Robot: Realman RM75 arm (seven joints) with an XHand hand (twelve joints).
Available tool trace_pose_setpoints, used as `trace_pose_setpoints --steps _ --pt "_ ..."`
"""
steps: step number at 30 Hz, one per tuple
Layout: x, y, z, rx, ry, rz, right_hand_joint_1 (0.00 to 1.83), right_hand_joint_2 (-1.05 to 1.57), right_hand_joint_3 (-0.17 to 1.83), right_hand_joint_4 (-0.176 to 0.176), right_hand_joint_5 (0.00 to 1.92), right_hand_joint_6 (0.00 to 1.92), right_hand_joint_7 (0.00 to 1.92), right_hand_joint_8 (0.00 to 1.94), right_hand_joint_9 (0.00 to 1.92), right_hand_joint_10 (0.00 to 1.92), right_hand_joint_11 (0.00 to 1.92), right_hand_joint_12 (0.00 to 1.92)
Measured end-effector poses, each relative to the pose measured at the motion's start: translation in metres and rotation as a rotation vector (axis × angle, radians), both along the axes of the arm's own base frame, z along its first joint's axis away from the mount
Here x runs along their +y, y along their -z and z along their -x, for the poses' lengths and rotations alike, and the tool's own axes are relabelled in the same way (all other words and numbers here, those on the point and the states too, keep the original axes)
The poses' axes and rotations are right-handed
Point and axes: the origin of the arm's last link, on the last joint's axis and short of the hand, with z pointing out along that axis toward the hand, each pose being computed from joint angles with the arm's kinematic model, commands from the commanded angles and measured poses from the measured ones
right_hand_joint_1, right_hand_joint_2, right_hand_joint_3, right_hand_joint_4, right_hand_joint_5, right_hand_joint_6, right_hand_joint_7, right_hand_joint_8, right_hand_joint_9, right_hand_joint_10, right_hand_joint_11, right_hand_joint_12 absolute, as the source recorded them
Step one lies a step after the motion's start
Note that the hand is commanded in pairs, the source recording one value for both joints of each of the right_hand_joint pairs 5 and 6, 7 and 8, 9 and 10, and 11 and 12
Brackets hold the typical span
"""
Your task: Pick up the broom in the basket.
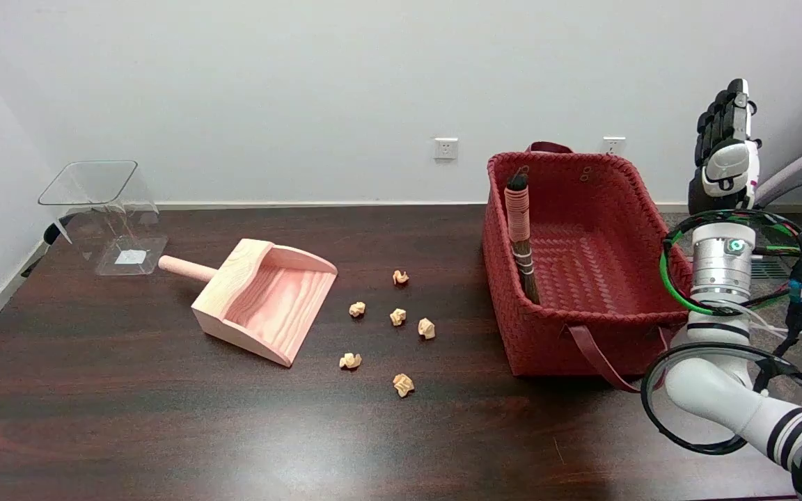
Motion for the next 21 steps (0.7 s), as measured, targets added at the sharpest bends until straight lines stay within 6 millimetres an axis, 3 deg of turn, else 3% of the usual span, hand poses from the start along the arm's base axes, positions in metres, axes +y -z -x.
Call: trace_pose_setpoints --steps 21 --pt "-0.0027 -0.0003 0.0002 -0.002 -0.008 0.007 0.50 -0.08 -0.08 0.000 0.00 0.00 0.03 0.03 0.00 0.00 0.00 0.00"
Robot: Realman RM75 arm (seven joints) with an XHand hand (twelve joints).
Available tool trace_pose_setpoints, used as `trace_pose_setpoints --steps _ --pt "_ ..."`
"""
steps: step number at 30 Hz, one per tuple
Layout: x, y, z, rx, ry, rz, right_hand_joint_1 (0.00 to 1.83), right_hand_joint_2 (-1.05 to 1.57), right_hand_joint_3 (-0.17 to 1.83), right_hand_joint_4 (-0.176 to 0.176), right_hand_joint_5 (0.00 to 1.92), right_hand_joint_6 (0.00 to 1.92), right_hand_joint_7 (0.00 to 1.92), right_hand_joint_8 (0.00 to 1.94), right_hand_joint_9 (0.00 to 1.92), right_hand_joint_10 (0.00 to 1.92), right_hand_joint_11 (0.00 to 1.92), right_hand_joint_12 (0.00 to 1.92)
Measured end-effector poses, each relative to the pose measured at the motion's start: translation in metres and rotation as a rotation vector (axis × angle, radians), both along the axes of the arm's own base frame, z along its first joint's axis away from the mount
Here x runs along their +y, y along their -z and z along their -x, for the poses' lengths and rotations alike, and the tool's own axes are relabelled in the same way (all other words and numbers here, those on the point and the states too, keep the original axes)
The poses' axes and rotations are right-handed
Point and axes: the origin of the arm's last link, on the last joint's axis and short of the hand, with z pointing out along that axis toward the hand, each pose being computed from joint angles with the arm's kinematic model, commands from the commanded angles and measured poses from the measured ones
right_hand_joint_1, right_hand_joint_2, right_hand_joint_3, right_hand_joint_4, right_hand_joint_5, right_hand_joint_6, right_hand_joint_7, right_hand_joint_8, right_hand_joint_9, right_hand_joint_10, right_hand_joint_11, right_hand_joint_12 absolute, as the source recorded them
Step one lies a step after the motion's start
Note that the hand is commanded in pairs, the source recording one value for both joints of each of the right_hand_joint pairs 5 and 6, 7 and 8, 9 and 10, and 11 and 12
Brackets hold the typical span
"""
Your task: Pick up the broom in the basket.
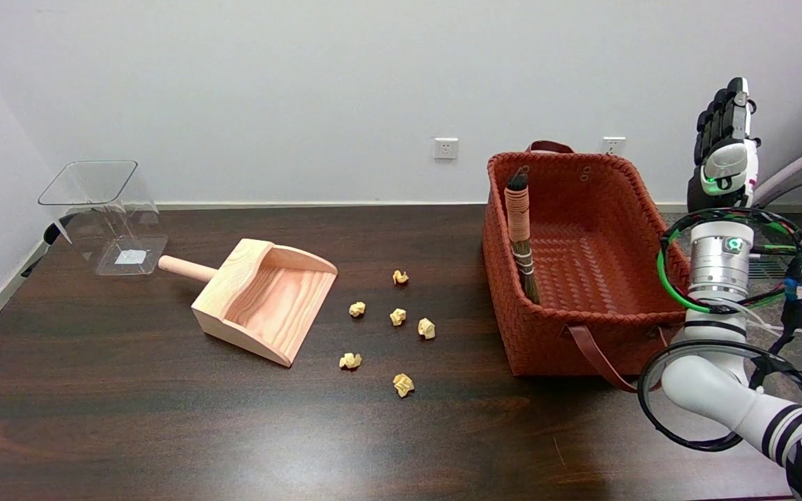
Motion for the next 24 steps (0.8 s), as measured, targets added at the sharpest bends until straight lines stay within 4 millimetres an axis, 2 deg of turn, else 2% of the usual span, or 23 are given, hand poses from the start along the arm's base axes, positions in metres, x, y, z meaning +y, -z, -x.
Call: trace_pose_setpoints --steps 9,24 --pt "0.000 0.005 -0.004 0.009 -0.007 -0.003 0.52 -0.07 -0.09 0.000 0.00 0.00 0.04 0.04 0.00 0.00 0.00 0.00" --pt "-0.008 0.037 -0.005 0.051 0.073 -0.062 0.53 -0.03 -0.06 0.000 0.00 0.00 0.10 0.10 0.00 0.00 0.00 0.00"
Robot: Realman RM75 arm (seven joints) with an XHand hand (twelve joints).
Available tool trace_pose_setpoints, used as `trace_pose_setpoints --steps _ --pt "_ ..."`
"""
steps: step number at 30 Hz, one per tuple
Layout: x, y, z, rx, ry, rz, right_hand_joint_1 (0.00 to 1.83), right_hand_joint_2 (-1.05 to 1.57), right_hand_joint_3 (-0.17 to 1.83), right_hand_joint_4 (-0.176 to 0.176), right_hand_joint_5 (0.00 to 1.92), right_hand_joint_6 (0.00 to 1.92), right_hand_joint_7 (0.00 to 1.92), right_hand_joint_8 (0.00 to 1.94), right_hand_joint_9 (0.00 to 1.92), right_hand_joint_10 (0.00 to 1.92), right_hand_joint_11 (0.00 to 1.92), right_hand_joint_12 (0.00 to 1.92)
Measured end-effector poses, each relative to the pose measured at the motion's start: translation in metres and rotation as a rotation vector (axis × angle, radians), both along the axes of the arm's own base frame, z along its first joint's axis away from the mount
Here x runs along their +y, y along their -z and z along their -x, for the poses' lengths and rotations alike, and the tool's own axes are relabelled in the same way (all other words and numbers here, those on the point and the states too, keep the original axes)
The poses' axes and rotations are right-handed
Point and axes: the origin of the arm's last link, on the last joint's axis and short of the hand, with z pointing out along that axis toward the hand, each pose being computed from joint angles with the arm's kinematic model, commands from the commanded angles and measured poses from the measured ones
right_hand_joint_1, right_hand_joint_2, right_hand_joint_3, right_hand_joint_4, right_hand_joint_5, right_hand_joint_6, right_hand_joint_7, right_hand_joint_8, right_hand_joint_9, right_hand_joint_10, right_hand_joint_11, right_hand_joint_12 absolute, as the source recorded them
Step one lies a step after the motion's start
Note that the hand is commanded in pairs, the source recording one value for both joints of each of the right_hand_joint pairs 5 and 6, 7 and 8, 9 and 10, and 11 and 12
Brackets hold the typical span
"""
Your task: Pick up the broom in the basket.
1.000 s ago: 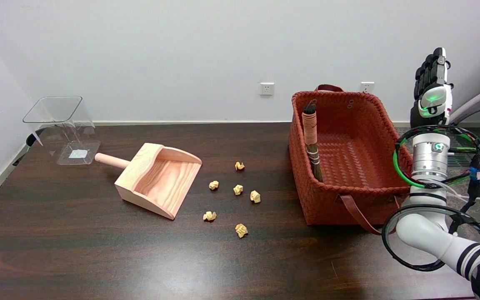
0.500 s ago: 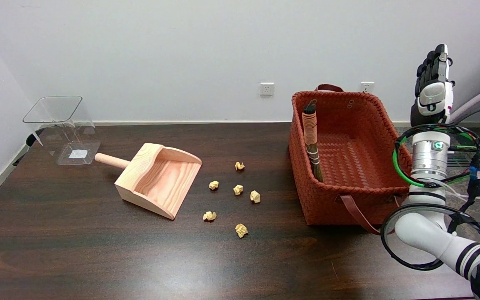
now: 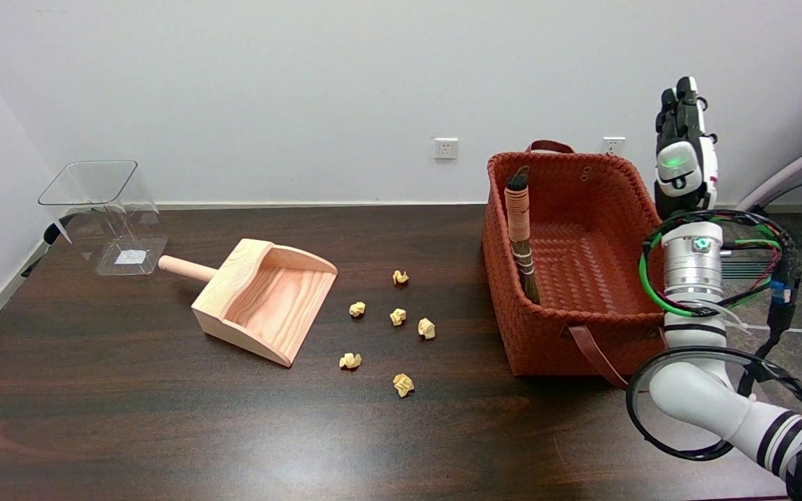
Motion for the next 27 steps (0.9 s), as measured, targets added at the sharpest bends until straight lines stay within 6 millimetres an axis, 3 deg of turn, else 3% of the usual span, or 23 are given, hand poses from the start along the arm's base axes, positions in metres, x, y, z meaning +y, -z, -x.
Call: trace_pose_setpoints --steps 10,19,27 --pt "-0.002 0.012 0.005 -0.018 0.031 -0.021 0.55 0.00 -0.04 0.000 0.00 0.00 0.10 0.10 0.00 0.00 0.00 0.00" --pt "-0.002 0.021 0.011 -0.056 0.059 -0.027 0.61 -0.30 0.14 0.000 0.00 0.00 0.10 0.10 0.00 0.00 0.00 0.00" --pt "0.003 0.033 0.017 -0.073 0.135 -0.024 0.64 -0.53 0.14 0.000 0.00 0.00 0.10 0.10 0.00 0.00 0.00 0.00"
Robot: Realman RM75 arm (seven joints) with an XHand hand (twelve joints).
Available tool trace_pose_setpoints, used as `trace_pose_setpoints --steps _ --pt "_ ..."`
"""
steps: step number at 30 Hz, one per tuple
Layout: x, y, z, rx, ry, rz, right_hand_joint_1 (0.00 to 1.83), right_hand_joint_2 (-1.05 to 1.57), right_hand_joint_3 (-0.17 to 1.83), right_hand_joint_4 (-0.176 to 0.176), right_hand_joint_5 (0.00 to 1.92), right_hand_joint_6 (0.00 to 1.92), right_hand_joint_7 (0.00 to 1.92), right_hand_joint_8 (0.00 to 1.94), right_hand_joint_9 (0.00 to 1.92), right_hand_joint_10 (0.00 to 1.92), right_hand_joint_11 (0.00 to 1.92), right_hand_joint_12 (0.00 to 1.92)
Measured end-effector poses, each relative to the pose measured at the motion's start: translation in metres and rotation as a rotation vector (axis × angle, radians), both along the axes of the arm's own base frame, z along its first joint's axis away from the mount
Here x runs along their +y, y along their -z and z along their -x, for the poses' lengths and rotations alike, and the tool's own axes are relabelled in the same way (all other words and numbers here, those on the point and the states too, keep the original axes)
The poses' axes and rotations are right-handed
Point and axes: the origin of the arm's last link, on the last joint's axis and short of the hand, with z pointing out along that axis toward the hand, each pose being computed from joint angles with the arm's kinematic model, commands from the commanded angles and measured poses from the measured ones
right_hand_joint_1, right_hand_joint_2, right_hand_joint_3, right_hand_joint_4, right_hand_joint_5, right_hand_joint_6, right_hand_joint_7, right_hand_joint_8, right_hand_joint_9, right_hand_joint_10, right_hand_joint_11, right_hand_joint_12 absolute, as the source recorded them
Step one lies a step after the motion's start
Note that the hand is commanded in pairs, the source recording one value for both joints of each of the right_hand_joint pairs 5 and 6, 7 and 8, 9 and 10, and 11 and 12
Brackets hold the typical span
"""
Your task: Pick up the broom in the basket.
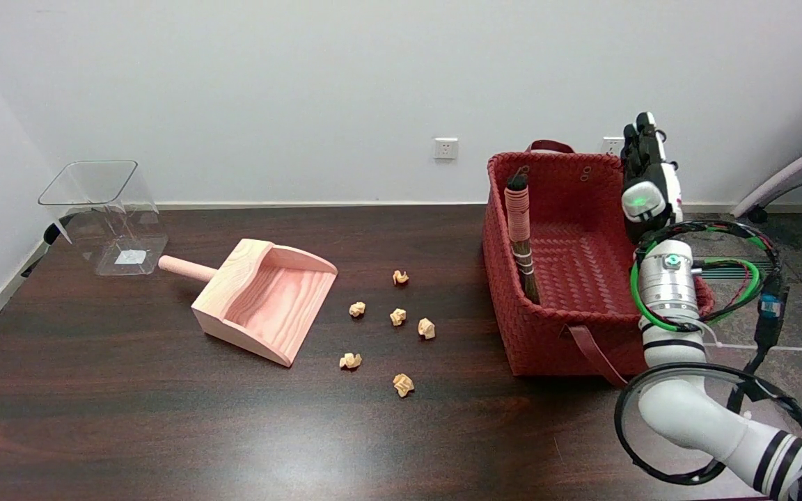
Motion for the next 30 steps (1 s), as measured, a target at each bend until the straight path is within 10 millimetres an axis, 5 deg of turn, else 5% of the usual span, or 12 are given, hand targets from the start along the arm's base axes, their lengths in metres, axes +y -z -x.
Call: trace_pose_setpoints --steps 14,30 --pt "0.014 0.025 0.000 0.092 0.188 0.010 0.76 -0.79 0.33 0.000 0.00 0.00 0.10 0.10 0.00 0.00 0.00 0.00" --pt "0.013 0.063 -0.017 0.199 0.284 -0.088 0.77 -0.80 0.31 0.000 0.00 0.00 0.11 0.11 0.00 0.00 0.00 0.00"
